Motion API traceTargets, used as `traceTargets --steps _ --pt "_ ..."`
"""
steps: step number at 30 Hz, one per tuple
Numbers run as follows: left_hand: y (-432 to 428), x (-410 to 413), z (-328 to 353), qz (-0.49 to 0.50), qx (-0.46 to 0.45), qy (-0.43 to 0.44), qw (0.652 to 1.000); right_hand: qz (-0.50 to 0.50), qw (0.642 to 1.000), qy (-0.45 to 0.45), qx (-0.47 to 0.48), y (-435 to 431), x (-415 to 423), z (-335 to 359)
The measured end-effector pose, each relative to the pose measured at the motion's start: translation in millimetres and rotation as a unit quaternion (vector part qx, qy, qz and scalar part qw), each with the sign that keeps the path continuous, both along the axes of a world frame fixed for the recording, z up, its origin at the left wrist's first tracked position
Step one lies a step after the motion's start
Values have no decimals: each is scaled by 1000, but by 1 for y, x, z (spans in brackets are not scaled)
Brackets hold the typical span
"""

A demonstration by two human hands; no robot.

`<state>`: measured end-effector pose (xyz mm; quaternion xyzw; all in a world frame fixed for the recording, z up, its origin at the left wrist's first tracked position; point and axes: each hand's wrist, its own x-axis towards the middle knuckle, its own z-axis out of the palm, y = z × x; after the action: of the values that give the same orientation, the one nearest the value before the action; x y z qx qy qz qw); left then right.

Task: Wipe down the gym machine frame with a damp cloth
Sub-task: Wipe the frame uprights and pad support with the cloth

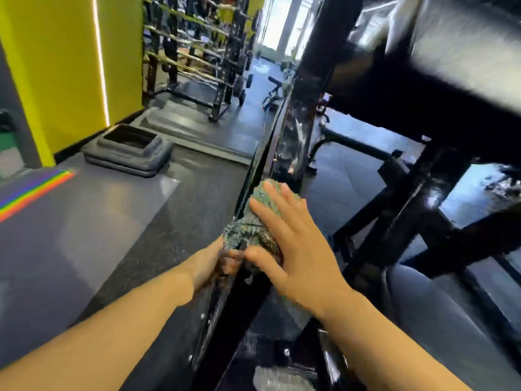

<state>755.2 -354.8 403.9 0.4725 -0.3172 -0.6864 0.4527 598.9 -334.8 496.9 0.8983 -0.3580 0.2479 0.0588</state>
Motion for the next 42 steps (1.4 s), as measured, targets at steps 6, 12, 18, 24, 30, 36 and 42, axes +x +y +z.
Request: traceTargets --steps 6,12,18,24,30,36,42 --pt "-13 7 102 155 -7 -22 988 -124 992 14 -11 -43 31 24" --pt "5 17 157 31 0 -60 998 -136 990 22 29 22 27 2" --pt "-20 14 181 16 28 2 999 -281 958 56 5 -86 58 68" --pt "-14 12 177 -37 124 -62 990 -271 959 57 51 14 51 15" --pt "-22 16 186 -35 69 -169 983 -279 954 56 97 -60 61 64" --pt "-35 8 196 26 52 -163 985 -289 951 15 105 -89 61 81" --pt "-17 2 232 -65 102 -156 980 -237 967 21 90 -8 49 39"
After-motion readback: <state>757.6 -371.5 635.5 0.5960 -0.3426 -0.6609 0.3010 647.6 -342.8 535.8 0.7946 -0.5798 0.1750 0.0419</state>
